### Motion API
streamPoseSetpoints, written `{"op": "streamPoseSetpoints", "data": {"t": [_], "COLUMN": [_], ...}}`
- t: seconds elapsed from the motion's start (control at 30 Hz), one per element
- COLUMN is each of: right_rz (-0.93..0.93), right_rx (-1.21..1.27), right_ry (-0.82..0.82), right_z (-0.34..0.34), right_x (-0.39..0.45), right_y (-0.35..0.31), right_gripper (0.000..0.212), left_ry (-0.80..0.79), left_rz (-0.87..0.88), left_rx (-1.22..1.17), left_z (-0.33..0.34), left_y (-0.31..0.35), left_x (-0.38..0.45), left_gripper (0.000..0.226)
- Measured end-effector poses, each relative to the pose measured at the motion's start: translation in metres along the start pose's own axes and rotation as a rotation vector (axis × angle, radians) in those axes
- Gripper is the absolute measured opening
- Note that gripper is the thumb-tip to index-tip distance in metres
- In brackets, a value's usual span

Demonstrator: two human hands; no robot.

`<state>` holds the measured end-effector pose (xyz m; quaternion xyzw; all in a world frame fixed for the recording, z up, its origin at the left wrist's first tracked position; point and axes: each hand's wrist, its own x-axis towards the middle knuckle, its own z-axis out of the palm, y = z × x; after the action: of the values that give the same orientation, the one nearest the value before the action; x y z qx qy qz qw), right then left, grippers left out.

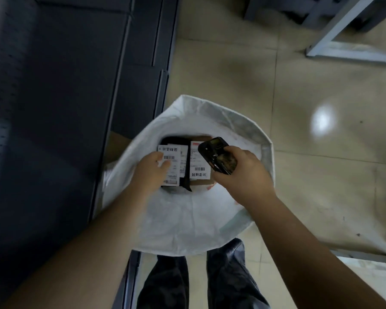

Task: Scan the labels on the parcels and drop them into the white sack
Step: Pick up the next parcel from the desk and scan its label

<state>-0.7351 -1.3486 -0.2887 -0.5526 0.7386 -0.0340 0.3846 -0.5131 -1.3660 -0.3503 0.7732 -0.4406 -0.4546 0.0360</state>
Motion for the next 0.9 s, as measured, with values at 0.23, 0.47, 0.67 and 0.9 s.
{"op": "streamPoseSetpoints", "data": {"t": [0.23, 0.47, 0.67, 0.9], "right_rz": [-0.181, -0.501, -0.824, -1.230], "right_rx": [-0.052, 0.004, 0.092, 0.122], "right_ry": [0.024, 0.000, -0.065, -0.171], "right_z": [-0.050, -0.119, -0.185, -0.197], "right_x": [-0.047, -0.113, -0.201, -0.319], "right_y": [-0.033, -0.089, -0.163, -0.237], "right_gripper": [0.069, 0.067, 0.063, 0.064], "left_ry": [0.126, 0.382, 0.698, 1.068], "left_rz": [0.266, 0.388, 0.366, 0.251], "left_rx": [-0.102, -0.202, -0.246, -0.264], "left_z": [-0.052, -0.113, -0.174, -0.198], "left_y": [0.024, 0.057, 0.063, 0.022], "left_x": [-0.108, -0.240, -0.396, -0.563], "left_gripper": [0.038, 0.036, 0.040, 0.040]}}
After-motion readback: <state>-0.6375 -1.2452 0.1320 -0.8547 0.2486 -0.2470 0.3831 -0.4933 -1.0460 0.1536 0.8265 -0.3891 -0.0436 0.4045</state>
